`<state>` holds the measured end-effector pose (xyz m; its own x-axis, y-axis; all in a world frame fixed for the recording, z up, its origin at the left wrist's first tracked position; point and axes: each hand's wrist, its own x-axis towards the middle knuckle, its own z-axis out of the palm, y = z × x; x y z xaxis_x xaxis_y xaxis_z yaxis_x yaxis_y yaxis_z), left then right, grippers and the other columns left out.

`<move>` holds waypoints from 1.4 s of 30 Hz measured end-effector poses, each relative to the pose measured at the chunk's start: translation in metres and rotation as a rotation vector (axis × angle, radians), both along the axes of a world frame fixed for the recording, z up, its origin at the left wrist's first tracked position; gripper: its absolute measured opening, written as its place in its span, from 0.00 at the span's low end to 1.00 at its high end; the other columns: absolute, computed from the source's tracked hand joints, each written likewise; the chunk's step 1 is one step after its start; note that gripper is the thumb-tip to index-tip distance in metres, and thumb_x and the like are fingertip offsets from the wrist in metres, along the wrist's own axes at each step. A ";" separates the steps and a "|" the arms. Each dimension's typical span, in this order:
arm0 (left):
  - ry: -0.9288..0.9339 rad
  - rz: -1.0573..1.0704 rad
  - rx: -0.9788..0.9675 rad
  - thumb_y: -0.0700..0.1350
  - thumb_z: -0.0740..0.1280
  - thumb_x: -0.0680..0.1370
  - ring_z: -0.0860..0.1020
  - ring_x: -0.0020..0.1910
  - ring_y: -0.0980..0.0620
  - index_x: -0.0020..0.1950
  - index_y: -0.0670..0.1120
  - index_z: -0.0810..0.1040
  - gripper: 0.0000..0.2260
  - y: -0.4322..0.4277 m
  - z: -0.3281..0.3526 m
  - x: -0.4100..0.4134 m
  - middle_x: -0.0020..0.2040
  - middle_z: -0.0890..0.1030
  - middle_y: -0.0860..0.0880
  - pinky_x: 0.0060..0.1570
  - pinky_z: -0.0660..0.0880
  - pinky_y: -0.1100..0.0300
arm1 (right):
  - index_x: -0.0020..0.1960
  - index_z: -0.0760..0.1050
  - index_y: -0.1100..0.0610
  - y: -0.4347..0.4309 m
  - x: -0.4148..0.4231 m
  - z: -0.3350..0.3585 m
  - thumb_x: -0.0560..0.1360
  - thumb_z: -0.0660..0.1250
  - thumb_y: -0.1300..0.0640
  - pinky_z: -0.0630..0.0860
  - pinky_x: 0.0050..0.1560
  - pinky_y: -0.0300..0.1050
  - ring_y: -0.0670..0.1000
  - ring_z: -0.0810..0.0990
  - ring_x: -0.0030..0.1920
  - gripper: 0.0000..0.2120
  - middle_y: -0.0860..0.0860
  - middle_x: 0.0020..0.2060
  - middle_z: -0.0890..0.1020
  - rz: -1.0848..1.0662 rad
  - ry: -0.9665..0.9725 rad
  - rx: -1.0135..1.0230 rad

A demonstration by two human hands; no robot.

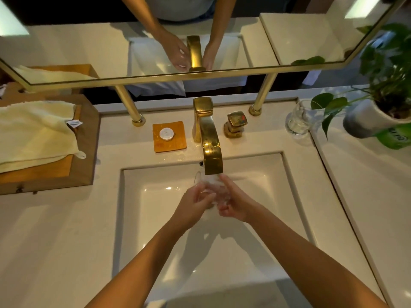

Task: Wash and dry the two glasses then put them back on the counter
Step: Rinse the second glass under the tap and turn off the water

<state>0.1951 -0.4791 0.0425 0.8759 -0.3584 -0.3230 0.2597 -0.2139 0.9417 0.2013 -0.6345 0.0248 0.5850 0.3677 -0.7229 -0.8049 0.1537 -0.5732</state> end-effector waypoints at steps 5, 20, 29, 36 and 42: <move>0.462 0.326 -0.135 0.53 0.55 0.82 0.80 0.30 0.56 0.49 0.42 0.80 0.19 0.003 0.004 0.018 0.32 0.81 0.49 0.34 0.73 0.62 | 0.66 0.67 0.49 0.015 0.007 -0.002 0.74 0.66 0.41 0.75 0.41 0.36 0.45 0.79 0.47 0.24 0.50 0.54 0.79 0.085 -0.615 -0.434; 0.364 0.295 -0.070 0.49 0.58 0.82 0.82 0.34 0.55 0.52 0.41 0.79 0.14 -0.016 0.004 0.010 0.36 0.84 0.48 0.34 0.76 0.65 | 0.53 0.72 0.60 0.008 0.005 -0.014 0.79 0.56 0.42 0.64 0.23 0.39 0.45 0.69 0.25 0.21 0.57 0.38 0.76 -0.120 -0.281 -0.321; -0.141 -0.301 0.194 0.42 0.61 0.80 0.82 0.46 0.52 0.51 0.46 0.82 0.10 -0.001 0.017 0.018 0.48 0.84 0.49 0.51 0.79 0.57 | 0.61 0.74 0.57 -0.008 0.014 -0.005 0.75 0.54 0.30 0.76 0.33 0.38 0.51 0.82 0.35 0.33 0.58 0.43 0.82 -0.053 0.277 0.015; 0.077 0.010 0.026 0.42 0.64 0.79 0.81 0.52 0.51 0.55 0.45 0.82 0.09 0.001 0.004 -0.001 0.51 0.84 0.45 0.51 0.76 0.64 | 0.54 0.72 0.57 0.000 0.012 -0.002 0.80 0.53 0.39 0.67 0.23 0.36 0.46 0.71 0.26 0.21 0.58 0.39 0.76 -0.093 -0.057 -0.233; 0.207 0.331 -0.154 0.50 0.70 0.74 0.81 0.48 0.52 0.53 0.43 0.80 0.12 -0.003 0.014 0.010 0.47 0.84 0.47 0.45 0.74 0.63 | 0.62 0.70 0.55 0.010 0.014 0.006 0.70 0.62 0.31 0.79 0.35 0.42 0.56 0.79 0.48 0.33 0.61 0.55 0.77 -0.172 -0.280 -0.245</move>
<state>0.2047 -0.4825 0.0561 0.8744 -0.1262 -0.4686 0.4775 0.0519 0.8771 0.2150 -0.6248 0.0305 0.8094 0.0843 -0.5812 -0.5873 0.1040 -0.8027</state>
